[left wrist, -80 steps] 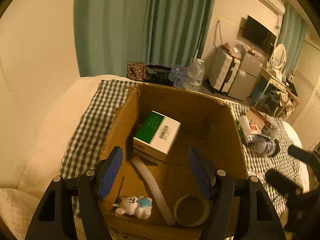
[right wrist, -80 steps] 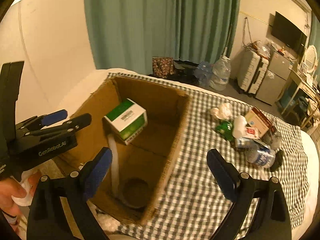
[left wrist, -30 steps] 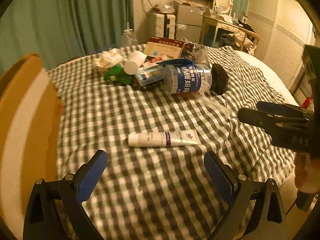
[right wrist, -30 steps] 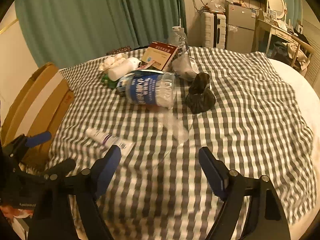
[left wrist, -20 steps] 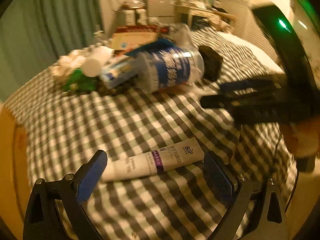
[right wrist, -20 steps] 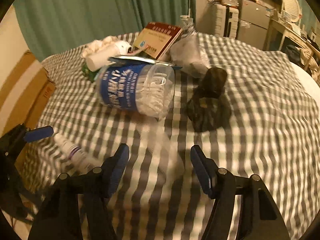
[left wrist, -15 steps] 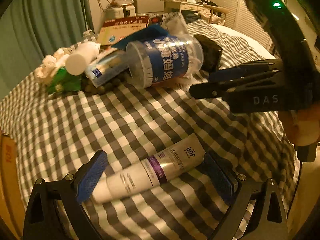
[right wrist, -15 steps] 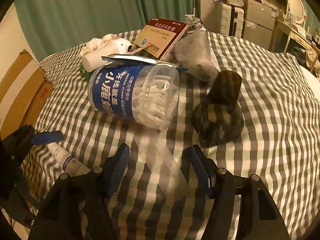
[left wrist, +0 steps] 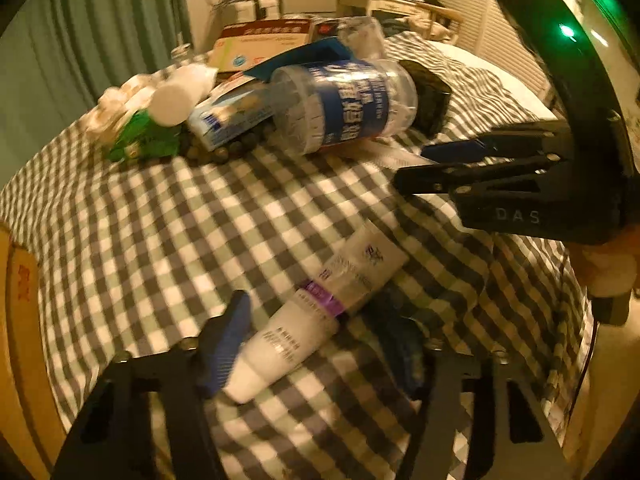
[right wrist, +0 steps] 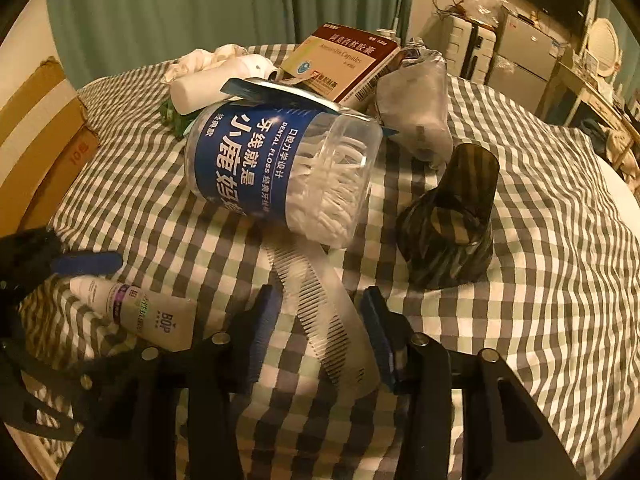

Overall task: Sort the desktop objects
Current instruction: 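Grasp the white toothpaste tube with the left tool while the right tool grasps the clear comb, then lift the toothpaste tube with the left tool while the right tool releases the comb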

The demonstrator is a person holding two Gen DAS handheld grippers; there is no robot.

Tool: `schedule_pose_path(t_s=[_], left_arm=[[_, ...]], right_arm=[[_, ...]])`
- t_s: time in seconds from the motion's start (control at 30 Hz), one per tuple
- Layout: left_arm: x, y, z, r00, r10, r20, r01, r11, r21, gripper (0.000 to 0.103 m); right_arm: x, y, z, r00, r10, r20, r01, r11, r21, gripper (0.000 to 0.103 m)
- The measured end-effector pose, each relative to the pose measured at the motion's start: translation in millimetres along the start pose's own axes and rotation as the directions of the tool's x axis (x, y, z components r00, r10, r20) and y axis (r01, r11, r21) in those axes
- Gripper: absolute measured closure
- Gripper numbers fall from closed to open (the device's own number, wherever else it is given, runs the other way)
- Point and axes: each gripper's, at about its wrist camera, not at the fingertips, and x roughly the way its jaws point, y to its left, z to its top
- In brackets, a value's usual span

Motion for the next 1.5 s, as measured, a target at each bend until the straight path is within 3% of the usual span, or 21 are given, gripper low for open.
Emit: schedule_pose_path(t_s=[0.1,0.3,0.5,0.63,0.8,1.03,1.07,1.13,1.3,1.5], left_arm=[[-4.0,1.4,-1.3,1.0,0.019,-0.013,-0.019,1.0,-0.025,0.065],[-15.7,2.0,-10.5,0.996,0.082,-0.045,-0.084,0.995,-0.057,0.077],[-35.6,16.2,-24.7,0.988,0.132,-0.08,-0.145,0.972,-0.184,0.077],[-50.3,13.1,-33.8,0.988,0.136,-0.077,-0.15,0.966,-0.21,0.077],[-63.4,8.7,-28.8,0.988,0.142,-0.062,-0.154,0.956,-0.249,0.077],[-94.3,13.1,-23.5,0.989,0.145,-0.03,-0.147,0.946,-0.288,0.077],[-99.9,13.3,-23.7,0.989,0.147,-0.021,-0.146,0.945,-0.294,0.077],[-108.1,14.6,-23.3,0.99,0.144,-0.008,-0.139,0.942,-0.304,0.077],[-127.7,17.3,-25.3,0.989,0.144,0.021,-0.13,0.935,-0.329,0.077],[-139.7,16.7,-36.6,0.989,0.147,0.032,-0.127,0.93,-0.346,0.077]], right_arm=[[-4.1,-0.4,-3.2,1.0,0.006,0.0,-0.006,1.0,0.03,0.068],[-15.5,3.0,-10.5,1.0,0.013,-0.018,-0.011,0.997,0.077,0.071],[-30.6,3.5,-24.7,0.998,0.047,-0.049,-0.039,0.988,0.148,0.074],[-46.1,6.2,-34.0,0.995,0.081,-0.057,-0.07,0.98,0.184,0.077],[-61.9,24.1,-39.9,0.997,0.05,-0.054,-0.043,0.991,0.129,0.077],[-91.2,47.0,-39.9,0.995,0.096,-0.036,-0.091,0.988,0.129,0.078],[-94.8,49.8,-39.4,0.994,0.102,-0.034,-0.097,0.988,0.124,0.079],[-106.6,56.2,-37.5,0.994,0.108,-0.019,-0.105,0.988,0.114,0.099],[-118.0,68.3,-41.0,0.994,0.107,-0.036,-0.103,0.99,0.091,0.1],[-106.8,69.6,-56.5,0.981,0.182,-0.064,-0.171,0.975,0.142,0.1]])
